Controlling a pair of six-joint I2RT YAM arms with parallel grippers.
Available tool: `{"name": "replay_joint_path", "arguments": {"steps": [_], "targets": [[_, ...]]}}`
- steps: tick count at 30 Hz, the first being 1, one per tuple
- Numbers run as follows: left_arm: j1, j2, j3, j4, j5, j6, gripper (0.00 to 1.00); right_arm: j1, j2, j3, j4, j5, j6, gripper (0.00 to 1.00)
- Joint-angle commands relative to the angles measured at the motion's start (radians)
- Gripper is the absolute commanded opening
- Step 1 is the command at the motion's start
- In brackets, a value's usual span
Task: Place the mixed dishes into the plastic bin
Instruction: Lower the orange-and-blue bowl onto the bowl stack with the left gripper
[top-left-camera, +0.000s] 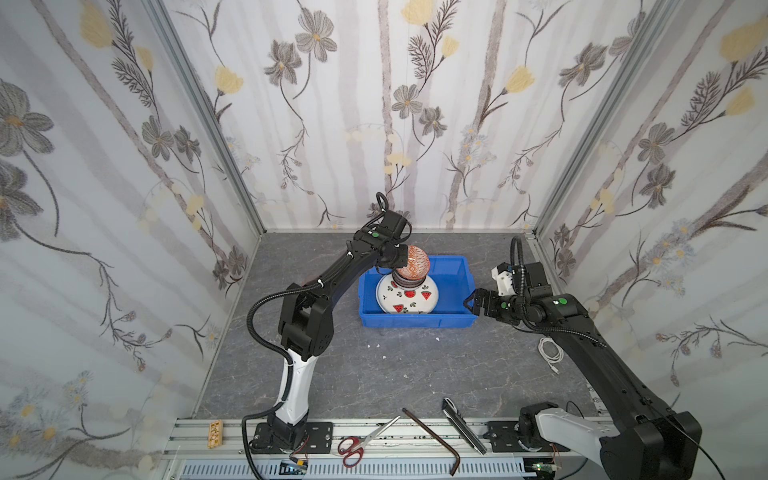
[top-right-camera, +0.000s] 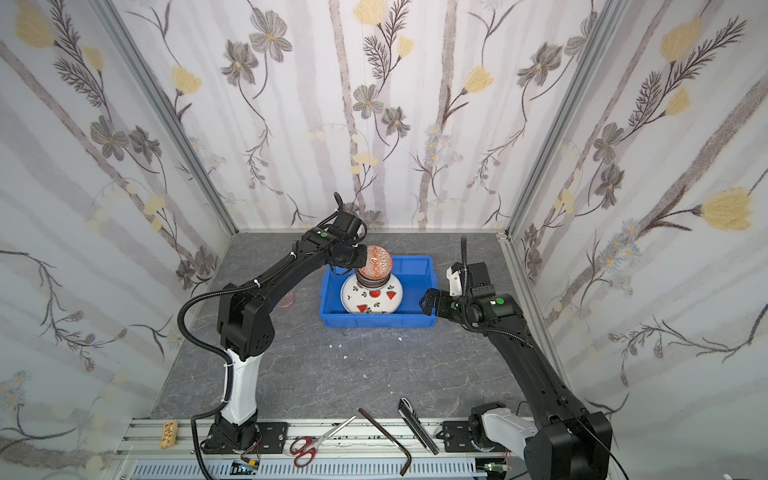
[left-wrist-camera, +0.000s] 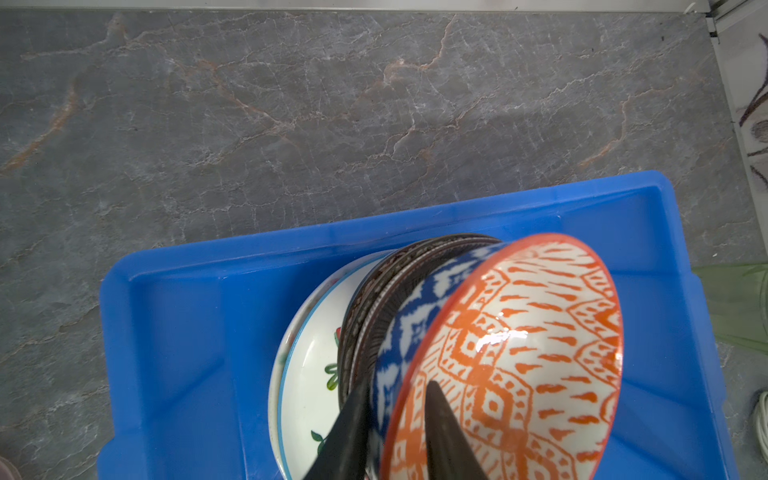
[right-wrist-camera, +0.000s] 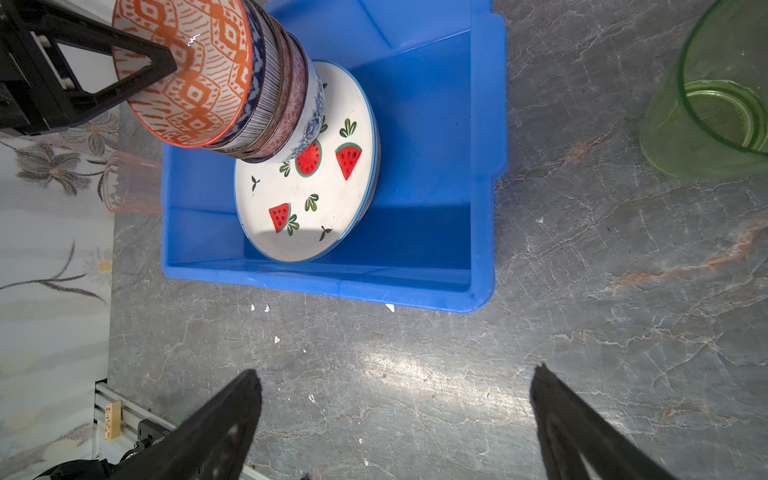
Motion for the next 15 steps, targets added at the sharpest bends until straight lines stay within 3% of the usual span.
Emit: {"name": "replay_joint_path", "arguments": {"steps": [1,15], "targets": [[0.0,-0.002,0.016,0.001,0.004,-0.007,0.32,-0.001,-0.003,-0.002,0.052,-0.008,-0.012,1.0],[0.001,-0.009,0.029,-0.004,0.02,-0.012,0.47,-0.009,-0.003,0.0,0.051,-0.01,-0.014,1.0]]}}
